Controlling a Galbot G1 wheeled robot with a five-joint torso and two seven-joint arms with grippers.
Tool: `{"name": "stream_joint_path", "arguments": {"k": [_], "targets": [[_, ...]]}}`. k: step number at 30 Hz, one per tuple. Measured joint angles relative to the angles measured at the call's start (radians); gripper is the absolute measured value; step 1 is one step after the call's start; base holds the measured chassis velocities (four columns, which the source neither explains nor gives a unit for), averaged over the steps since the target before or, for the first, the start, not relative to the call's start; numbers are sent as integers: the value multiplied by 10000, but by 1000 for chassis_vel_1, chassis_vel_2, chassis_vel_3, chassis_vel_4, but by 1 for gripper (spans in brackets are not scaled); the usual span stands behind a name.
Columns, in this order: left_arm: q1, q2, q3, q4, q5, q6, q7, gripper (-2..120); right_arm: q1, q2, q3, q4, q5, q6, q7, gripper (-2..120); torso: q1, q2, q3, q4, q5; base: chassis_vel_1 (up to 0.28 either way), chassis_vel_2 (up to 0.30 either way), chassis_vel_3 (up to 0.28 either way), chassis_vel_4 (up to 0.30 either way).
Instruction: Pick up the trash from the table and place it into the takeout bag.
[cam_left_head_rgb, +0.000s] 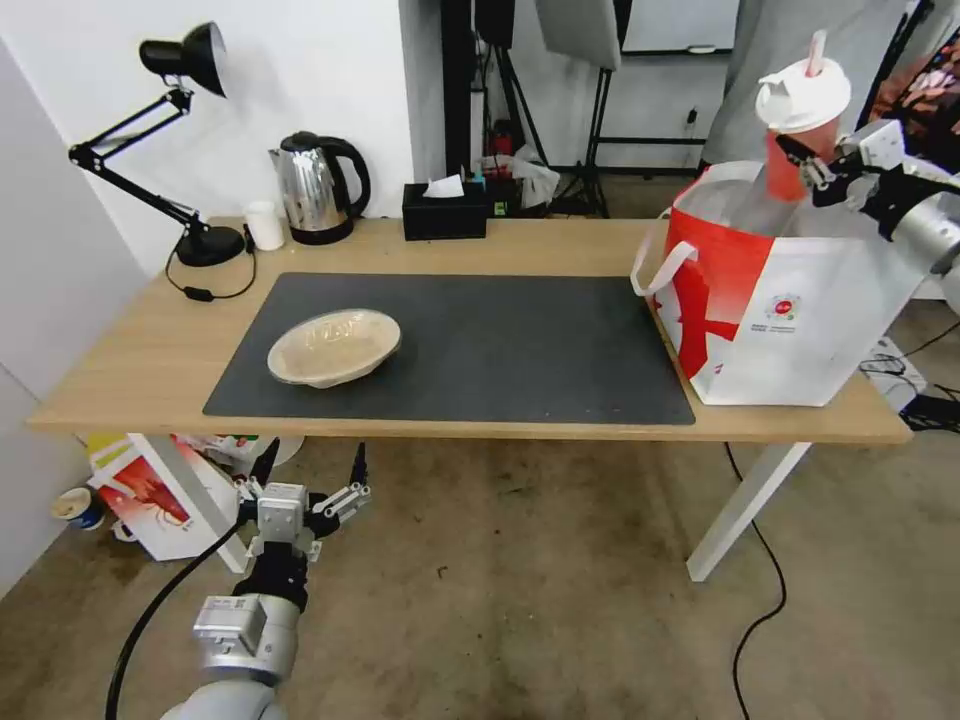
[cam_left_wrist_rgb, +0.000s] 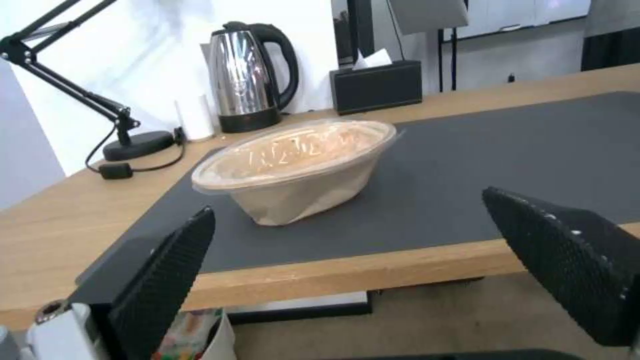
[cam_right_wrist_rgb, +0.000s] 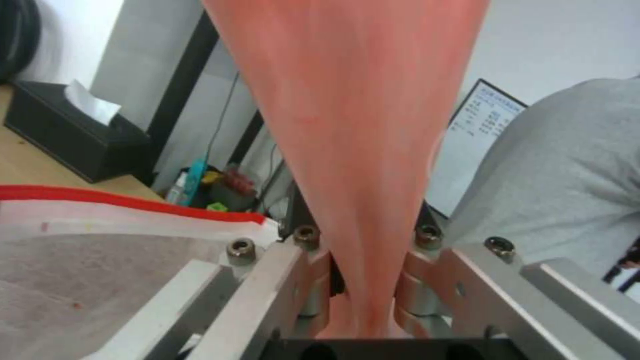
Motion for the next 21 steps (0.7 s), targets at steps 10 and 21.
{"name": "stream_joint_path", "arguments": {"k": [10,21], "targets": [[0,0,0,0,0,0,0,100,230,71,-210,-172,-219,-226,235,14,0,0,0,1,-1,0,0,0,0],[0,0,0,0,0,0,0,100,75,-17,-227,182,-119,-419,443,54,0,0,0,1,0,0,0,0,0]]}}
